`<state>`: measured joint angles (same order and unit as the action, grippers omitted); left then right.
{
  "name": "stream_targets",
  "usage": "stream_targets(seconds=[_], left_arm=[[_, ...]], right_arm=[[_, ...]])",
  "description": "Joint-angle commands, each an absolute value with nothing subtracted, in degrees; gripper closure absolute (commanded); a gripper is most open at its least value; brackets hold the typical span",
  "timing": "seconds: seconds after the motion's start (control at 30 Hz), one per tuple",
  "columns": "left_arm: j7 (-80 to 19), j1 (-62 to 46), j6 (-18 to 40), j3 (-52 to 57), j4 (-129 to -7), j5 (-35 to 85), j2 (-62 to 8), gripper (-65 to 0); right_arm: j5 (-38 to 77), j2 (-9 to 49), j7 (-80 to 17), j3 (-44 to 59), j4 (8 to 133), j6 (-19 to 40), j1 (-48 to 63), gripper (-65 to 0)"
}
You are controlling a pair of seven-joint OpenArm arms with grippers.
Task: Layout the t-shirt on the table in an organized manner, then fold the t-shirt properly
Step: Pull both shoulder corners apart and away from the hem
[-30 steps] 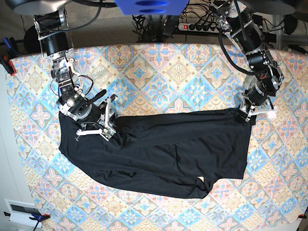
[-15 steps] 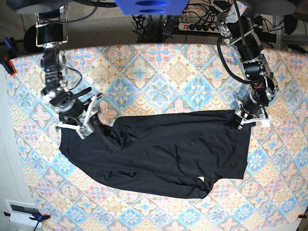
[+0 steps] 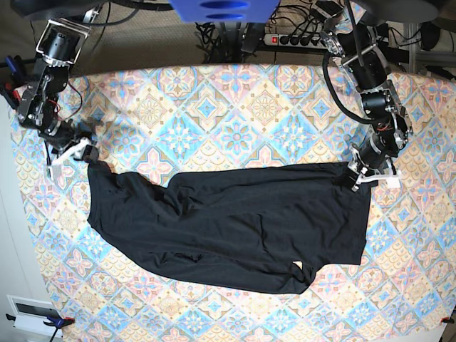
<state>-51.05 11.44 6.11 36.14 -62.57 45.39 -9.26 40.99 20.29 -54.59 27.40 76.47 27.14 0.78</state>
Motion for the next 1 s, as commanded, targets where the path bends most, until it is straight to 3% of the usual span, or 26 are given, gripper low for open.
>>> stream_targets(seconds=[0.0, 0.17, 0.47, 0.97], left_arm=[[-51.65, 11.91, 6.11, 36.09, -62.99, 45.93, -9.71, 0.0], [-51.65, 11.82, 6.11, 36.09, -62.99, 45.93, -9.71, 0.0], [-51.65, 11.82, 6.11, 36.09, -62.99, 46.02, -9.80, 0.0], [-51.65, 11.82, 6.11, 36.09, -62.99, 46.02, -9.80, 0.0]], right_arm=[[44.26, 21.32, -53.32, 28.18, 76.44, 27.65, -0.48, -22.4], [47.96, 21.14, -53.32, 28.26, 72.48, 27.65, -0.57, -22.8], [47.96, 19.38, -53.14, 28.18, 68.09, 27.74, -7.52, -33.2], [47.69, 19.38, -48.13, 28.18, 52.88, 27.74, -13.32, -33.3]])
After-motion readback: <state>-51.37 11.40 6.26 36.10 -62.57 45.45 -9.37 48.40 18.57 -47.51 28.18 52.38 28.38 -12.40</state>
